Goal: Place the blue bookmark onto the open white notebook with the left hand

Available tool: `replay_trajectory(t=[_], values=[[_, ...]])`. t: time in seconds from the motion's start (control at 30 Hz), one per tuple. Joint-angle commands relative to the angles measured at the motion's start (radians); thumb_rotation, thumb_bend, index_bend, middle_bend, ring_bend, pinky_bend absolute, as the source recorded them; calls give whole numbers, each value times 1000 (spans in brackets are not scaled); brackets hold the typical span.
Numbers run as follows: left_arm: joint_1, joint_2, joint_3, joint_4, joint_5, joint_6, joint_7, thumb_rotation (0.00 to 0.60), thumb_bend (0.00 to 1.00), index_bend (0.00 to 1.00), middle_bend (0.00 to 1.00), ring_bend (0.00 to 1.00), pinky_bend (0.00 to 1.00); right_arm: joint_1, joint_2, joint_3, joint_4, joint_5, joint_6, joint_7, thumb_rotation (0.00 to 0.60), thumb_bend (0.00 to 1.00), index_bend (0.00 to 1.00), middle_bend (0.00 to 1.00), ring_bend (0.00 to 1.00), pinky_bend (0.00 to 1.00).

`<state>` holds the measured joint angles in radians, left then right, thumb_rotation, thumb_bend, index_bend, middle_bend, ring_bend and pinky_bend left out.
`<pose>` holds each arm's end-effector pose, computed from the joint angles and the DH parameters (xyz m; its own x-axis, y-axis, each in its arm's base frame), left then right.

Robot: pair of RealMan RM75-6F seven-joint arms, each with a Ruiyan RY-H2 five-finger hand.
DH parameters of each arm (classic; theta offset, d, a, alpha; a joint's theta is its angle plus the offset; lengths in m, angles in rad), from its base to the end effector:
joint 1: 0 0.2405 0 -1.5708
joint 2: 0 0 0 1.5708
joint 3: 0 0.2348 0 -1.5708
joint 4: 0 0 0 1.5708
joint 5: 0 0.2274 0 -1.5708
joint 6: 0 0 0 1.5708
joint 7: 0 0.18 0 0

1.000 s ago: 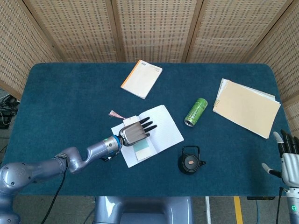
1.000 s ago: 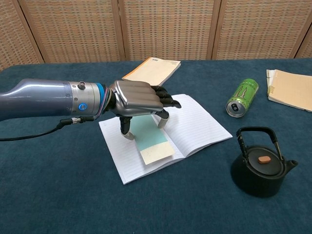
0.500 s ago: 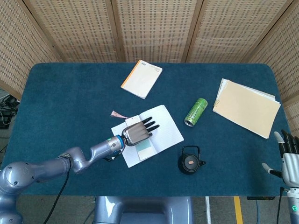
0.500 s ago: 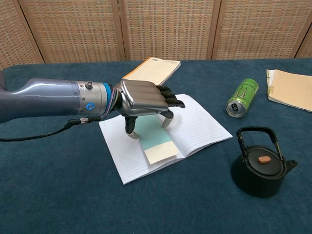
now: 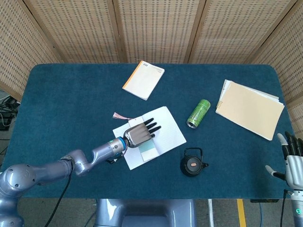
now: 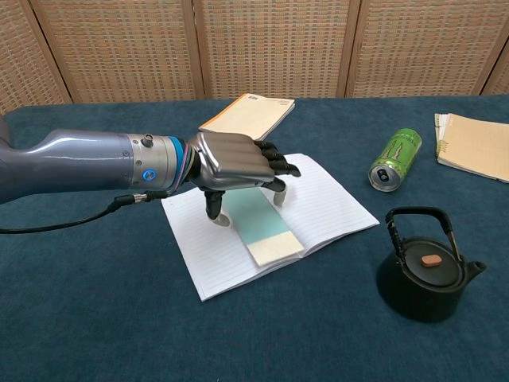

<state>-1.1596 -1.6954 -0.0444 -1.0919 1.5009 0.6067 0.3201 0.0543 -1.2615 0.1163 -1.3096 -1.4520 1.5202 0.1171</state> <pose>-0.0409 0.3863 -0.1333 0.8884 -0.0781 0.4525 0.1864 -0.8392 -0.5109 -0.3510 -0.2226 0.1456 0.4273 0.1024 0.8983 -0.9033 0.0903 0.4194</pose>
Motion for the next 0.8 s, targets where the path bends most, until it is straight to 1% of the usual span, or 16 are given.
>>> replay_trajectory(t=[0.03, 0.13, 0.23, 0.33, 0.4, 0.47, 0.53, 0.6, 0.7, 0.8], values=[[1, 0, 1, -2, -1, 3, -2, 600, 242, 167, 0, 0, 0, 0, 0, 0, 0, 0, 0, 0, 600, 102, 39, 0, 0, 0], [3, 3, 2, -7, -1, 8, -9, 600, 241, 99, 0, 0, 0, 0, 0, 0, 0, 0, 2, -1, 600, 103, 39, 0, 0, 0], [8, 15, 2, -20, 3, 25, -22, 600, 241, 65, 0, 0, 0, -1, 1, 1, -2, -2, 6, -2, 600, 102, 39, 0, 0, 0], [18, 59, 5, -78, 1, 31, -63, 600, 242, 35, 0, 0, 0, -2, 2, 1, -4, -3, 7, -1, 600, 103, 39, 0, 0, 0], [20, 92, 10, -120, 2, 24, -90, 600, 262, 13, 0, 0, 0, -2, 2, 0, -6, -6, 9, -1, 600, 102, 39, 0, 0, 0], [21, 120, 16, -152, 6, 21, -108, 600, 325, 3, 0, 0, 0, -2, 3, -1, -7, -8, 9, -2, 600, 102, 39, 0, 0, 0], [21, 146, 23, -178, 13, 18, -125, 600, 444, 2, 0, 0, 0, -2, 3, -2, -8, -10, 10, -2, 600, 103, 39, 0, 0, 0], [21, 175, 31, -201, 14, 7, -149, 600, 615, 3, 0, 0, 0, -2, 3, -3, -11, -13, 13, -4, 600, 103, 39, 0, 0, 0], [20, 197, 42, -218, 15, -10, -170, 600, 795, 5, 0, 0, 1, -2, 4, -4, -15, -18, 17, -6, 600, 102, 39, 0, 0, 0], [19, 206, 57, -223, 19, -28, -175, 600, 922, 43, 0, 0, 20, -3, 5, -4, -19, -20, 20, -8, 600, 103, 39, 0, 0, 0]])
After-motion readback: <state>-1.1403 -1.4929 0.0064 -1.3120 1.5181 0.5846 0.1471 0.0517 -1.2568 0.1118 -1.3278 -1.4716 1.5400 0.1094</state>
